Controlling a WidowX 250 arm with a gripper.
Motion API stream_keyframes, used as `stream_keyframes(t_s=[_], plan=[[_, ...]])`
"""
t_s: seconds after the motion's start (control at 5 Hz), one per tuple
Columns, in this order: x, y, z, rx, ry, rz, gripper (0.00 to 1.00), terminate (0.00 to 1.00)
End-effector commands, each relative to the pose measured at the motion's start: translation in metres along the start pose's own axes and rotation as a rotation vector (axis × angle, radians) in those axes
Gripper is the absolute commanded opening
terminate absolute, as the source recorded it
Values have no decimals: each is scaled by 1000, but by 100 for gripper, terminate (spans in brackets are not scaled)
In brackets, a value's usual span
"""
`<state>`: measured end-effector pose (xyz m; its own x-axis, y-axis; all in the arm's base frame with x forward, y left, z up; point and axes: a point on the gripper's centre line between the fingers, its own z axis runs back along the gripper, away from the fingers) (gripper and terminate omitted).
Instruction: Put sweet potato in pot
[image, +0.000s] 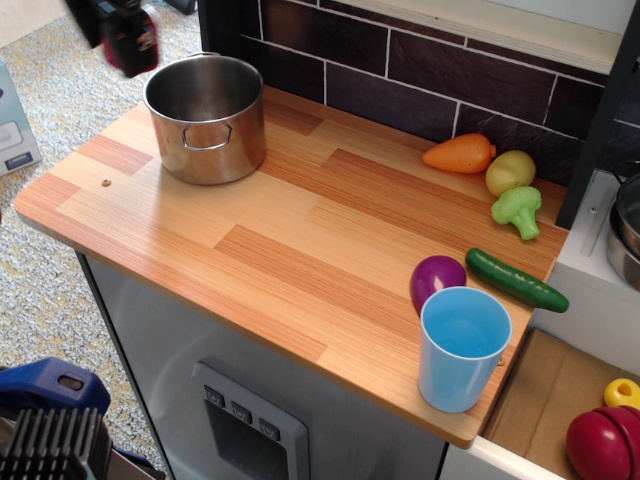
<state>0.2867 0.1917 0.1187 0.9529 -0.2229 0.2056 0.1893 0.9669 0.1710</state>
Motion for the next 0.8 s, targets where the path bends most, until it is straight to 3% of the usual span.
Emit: stream_keyframes(t_s=[0.0, 0.2, 0.4, 0.6], plan=[[27, -3, 20, 15, -83, -34, 0, 0], [27, -3, 20, 15, -83, -34, 100, 0], [27, -3, 20, 15, -83, -34, 100, 0], [27, -3, 20, 15, -83, -34, 100, 100]])
